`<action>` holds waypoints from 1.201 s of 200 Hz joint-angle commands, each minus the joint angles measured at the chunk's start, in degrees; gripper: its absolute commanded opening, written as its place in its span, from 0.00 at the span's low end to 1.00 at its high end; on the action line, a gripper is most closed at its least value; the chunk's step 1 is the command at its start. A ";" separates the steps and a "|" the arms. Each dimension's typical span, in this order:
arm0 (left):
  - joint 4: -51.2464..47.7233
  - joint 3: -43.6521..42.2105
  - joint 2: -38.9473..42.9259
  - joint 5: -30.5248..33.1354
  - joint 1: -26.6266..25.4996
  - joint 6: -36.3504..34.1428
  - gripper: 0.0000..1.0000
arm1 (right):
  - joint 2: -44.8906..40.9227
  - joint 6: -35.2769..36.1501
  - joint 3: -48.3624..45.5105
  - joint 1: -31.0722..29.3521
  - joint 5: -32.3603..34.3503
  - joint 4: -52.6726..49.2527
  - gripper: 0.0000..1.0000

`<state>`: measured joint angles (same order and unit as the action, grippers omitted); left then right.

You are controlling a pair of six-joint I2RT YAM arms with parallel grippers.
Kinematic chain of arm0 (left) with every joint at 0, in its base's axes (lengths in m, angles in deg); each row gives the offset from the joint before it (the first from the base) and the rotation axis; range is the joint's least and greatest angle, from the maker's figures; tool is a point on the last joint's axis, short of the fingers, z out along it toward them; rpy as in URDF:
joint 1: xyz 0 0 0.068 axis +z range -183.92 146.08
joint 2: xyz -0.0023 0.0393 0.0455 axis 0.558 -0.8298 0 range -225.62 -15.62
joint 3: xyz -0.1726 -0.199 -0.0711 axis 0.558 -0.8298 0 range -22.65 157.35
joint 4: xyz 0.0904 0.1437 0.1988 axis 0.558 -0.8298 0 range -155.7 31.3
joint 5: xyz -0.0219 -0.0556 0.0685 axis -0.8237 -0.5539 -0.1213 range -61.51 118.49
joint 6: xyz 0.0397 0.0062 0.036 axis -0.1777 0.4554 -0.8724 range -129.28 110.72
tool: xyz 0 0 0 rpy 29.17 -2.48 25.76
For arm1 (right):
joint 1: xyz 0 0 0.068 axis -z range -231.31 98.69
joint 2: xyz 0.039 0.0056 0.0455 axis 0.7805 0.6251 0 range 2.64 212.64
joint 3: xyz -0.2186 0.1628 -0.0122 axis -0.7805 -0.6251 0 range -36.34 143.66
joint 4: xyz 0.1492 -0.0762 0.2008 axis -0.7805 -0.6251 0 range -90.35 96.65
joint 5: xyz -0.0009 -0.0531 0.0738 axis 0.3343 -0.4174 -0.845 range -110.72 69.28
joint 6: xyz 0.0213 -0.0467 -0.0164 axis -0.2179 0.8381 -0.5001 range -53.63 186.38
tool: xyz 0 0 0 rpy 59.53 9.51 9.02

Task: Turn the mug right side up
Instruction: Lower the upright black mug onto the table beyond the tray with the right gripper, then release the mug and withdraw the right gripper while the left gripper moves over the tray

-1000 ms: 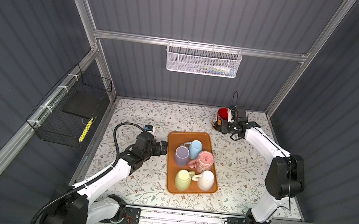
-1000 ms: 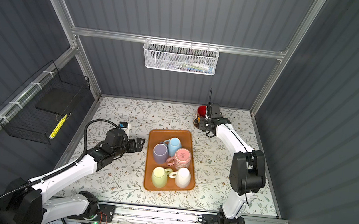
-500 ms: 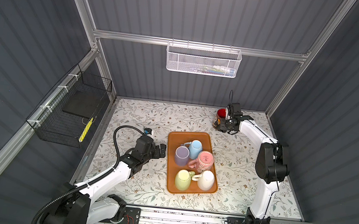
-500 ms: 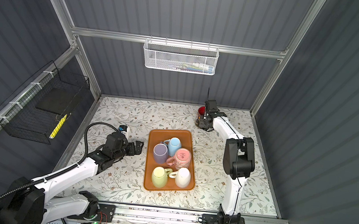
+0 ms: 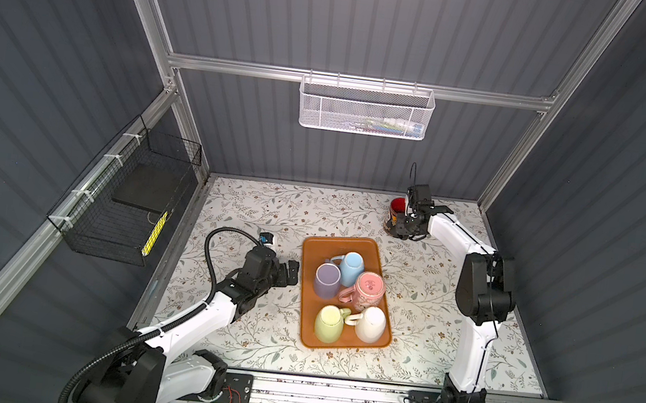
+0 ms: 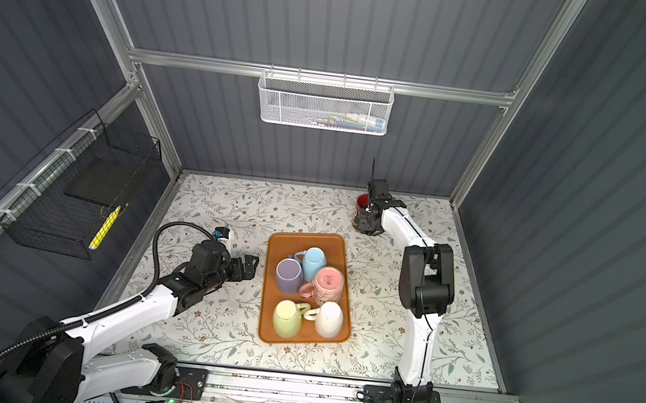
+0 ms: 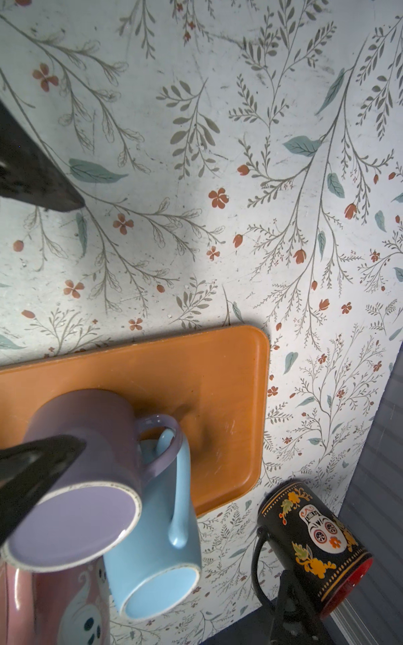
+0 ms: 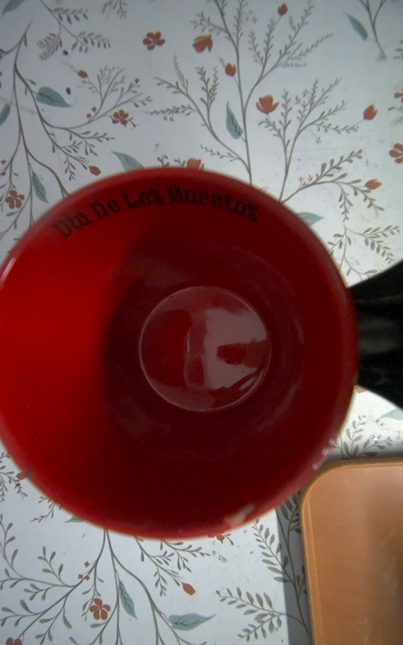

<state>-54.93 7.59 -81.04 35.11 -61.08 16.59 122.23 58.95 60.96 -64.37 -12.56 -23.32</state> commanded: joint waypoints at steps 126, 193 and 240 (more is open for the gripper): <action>-7.34 3.97 8.52 -0.40 0.18 0.65 1.00 | -13.42 -1.49 -12.98 0.36 -6.14 7.39 0.49; -25.89 16.27 10.78 -4.56 0.17 -2.59 1.00 | -35.01 -7.58 -28.47 0.38 -17.02 14.86 0.63; -37.19 29.91 4.21 -15.03 0.17 -10.16 0.98 | -52.62 -13.27 -43.51 0.14 -25.20 19.94 0.67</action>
<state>-83.39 30.15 -73.20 28.50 -61.08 12.35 75.92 49.99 23.60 -64.21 -31.31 -7.02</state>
